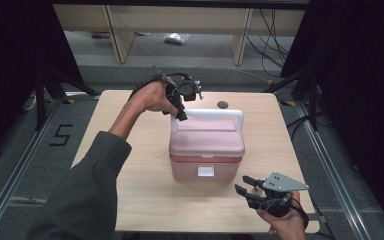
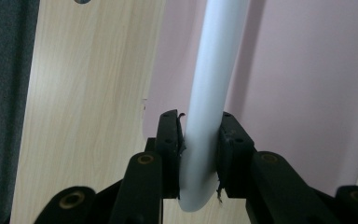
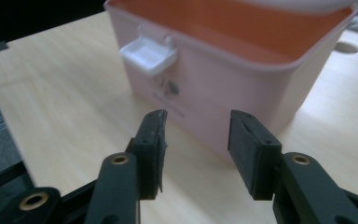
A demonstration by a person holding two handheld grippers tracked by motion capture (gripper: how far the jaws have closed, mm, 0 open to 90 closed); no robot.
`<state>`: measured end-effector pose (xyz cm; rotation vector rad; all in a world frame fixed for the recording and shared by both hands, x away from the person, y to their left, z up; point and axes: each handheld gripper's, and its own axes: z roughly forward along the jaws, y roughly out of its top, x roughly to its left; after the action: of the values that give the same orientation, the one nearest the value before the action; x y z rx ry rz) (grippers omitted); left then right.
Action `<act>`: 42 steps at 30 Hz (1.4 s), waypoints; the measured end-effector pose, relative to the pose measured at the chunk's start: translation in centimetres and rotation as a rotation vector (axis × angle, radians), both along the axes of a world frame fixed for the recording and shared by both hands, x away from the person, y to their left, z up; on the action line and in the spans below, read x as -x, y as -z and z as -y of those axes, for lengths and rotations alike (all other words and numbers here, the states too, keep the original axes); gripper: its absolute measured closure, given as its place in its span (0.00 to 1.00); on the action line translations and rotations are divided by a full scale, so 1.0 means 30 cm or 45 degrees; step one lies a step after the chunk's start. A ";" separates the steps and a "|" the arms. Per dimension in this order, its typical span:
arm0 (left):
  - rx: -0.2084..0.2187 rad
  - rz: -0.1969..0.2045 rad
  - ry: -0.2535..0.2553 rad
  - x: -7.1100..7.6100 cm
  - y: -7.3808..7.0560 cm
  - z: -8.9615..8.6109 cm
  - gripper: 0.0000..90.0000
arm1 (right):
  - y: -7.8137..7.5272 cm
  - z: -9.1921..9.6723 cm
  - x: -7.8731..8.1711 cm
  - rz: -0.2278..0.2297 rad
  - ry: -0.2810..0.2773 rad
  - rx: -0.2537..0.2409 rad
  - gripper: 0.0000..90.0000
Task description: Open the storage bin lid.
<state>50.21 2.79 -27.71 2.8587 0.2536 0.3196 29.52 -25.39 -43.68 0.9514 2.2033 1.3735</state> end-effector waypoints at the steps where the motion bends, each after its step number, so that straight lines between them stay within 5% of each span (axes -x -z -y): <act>1: 0.002 -0.005 0.000 0.001 0.000 0.000 0.81 | -0.009 0.001 -0.007 0.000 -0.002 0.015 0.68; 11: -0.001 -0.013 -0.013 -0.008 -0.015 0.001 0.81 | -0.066 -0.017 -0.080 0.097 -0.026 0.017 0.86; 15: 0.000 -0.015 -0.017 -0.011 -0.018 -0.002 0.81 | -0.068 -0.028 -0.107 0.039 -0.008 -0.010 0.92; 21: 0.006 -0.017 -0.021 -0.011 -0.019 -0.005 0.81 | -0.063 -0.029 -0.160 0.077 0.025 -0.040 0.96; 27: 0.006 -0.014 -0.019 -0.007 -0.019 -0.005 0.81 | -0.061 -0.013 -0.206 0.059 0.033 -0.043 0.97; 35: 0.025 0.013 -0.025 -0.007 -0.014 -0.014 0.80 | -0.068 -0.004 -0.223 0.040 0.056 -0.133 0.97; 39: 0.069 0.020 -0.060 -0.002 -0.020 -0.033 0.64 | -0.071 0.003 -0.240 0.107 0.013 -0.113 0.97; 42: 0.135 0.131 -0.107 0.011 -0.030 -0.057 0.50 | -0.074 0.002 -0.243 0.094 0.013 -0.106 0.97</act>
<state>49.87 4.49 -26.81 2.7223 0.3598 0.4546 36.80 -25.43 -41.46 0.9239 2.0993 1.4820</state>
